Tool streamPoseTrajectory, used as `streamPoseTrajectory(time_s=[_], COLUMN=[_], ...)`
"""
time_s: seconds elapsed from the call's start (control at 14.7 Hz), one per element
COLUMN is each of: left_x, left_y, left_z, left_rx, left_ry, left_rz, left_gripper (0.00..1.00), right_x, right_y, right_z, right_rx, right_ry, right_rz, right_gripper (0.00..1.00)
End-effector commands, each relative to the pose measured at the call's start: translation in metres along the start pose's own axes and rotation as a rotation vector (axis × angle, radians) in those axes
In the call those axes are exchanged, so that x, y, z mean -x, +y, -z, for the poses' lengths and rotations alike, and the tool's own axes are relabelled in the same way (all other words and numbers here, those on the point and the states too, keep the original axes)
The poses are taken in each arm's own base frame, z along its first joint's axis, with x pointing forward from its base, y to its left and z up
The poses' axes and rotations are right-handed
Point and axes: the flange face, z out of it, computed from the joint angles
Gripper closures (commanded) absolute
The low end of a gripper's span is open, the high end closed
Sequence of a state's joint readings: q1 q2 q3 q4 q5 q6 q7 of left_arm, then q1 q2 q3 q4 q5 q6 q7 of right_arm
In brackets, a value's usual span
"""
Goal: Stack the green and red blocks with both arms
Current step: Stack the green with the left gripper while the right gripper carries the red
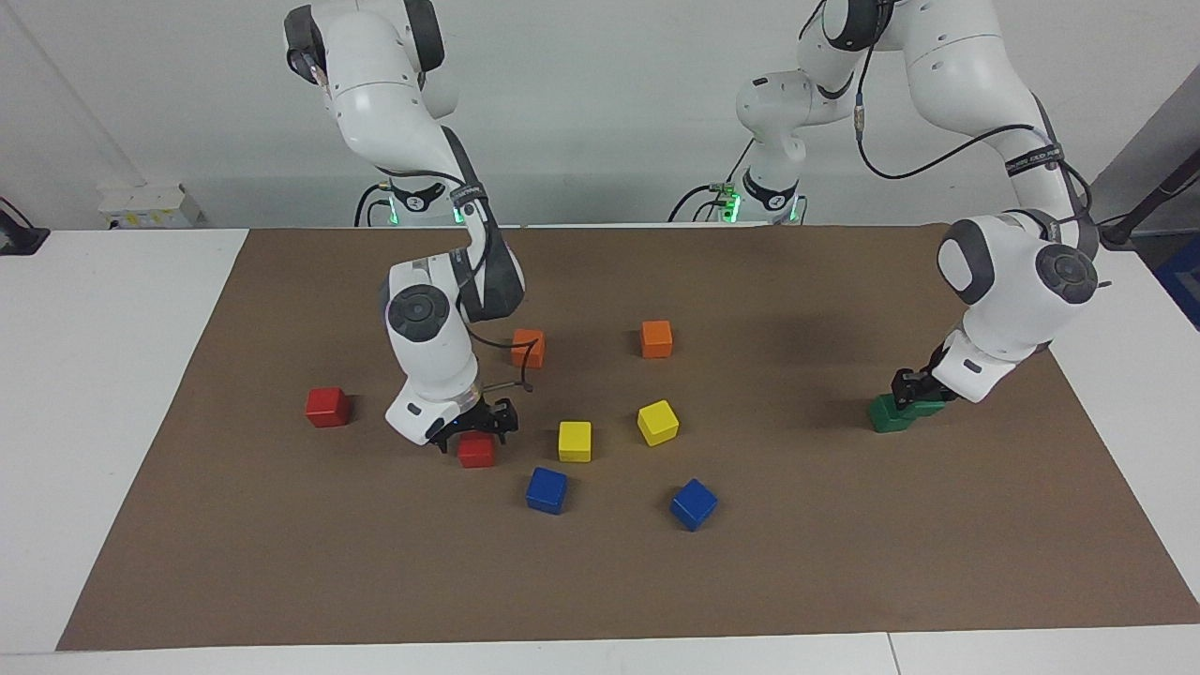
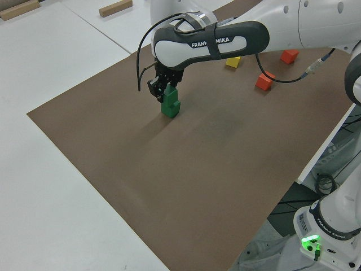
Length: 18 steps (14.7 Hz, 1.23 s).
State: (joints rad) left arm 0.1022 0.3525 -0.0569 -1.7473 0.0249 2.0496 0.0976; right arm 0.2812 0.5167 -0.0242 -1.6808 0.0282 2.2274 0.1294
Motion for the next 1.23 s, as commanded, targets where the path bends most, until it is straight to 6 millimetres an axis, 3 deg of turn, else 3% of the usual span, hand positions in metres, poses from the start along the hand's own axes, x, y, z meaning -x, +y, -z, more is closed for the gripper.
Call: streamPoseTrajectory(time_s=[0.0,0.2,0.34,0.41,0.55,0.61,0.68,0.82,1.02,1.09,1.16], left_x=[0.007,0.008,0.009,0.01,0.012,0.012,0.011,0.011,0.011,0.011,0.011], left_y=[0.001,0.001,0.001,0.001,0.002,0.004,0.006,0.008,0.009,0.01,0.01], left_z=[0.002,-0.001,-0.004,-0.003,-0.007,-0.007,-0.008,-0.008,-0.008,-0.008,-0.008], left_rx=[0.014,0.019,0.022,0.021,0.02,0.02,0.02,0.02,0.02,0.02,0.02], left_ry=[0.019,0.02,0.021,0.026,0.035,0.036,0.035,0.035,0.033,0.035,0.036], left_rz=[0.051,0.06,0.069,0.072,0.072,0.069,0.066,0.061,0.058,0.058,0.049], left_gripper=[1.0,1.0,1.0,1.0,1.0,1.0,1.0,1.0,1.0,0.66,0.01], right_x=[0.003,0.003,0.003,0.002,0.002,0.002,0.0,-0.003,-0.016,-0.017,-0.015], right_y=[-0.001,0.0,0.0,0.001,0.003,0.004,0.002,0.002,0.03,0.047,0.073], right_z=[-0.006,-0.009,-0.011,-0.009,-0.009,-0.007,-0.003,0.011,0.053,0.068,0.08], right_rx=[-0.014,-0.014,-0.014,-0.015,-0.017,-0.031,-0.041,-0.043,-0.021,-0.02,-0.019], right_ry=[0.016,0.019,0.017,0.02,0.019,0.018,0.019,0.019,-0.02,-0.023,-0.025], right_rz=[-0.027,-0.028,-0.028,-0.03,-0.036,-0.072,-0.095,-0.096,-0.104,-0.101,-0.077], right_gripper=[0.0,0.01,0.12,0.25,0.63,0.88,1.0,1.0,1.0,1.0,1.0])
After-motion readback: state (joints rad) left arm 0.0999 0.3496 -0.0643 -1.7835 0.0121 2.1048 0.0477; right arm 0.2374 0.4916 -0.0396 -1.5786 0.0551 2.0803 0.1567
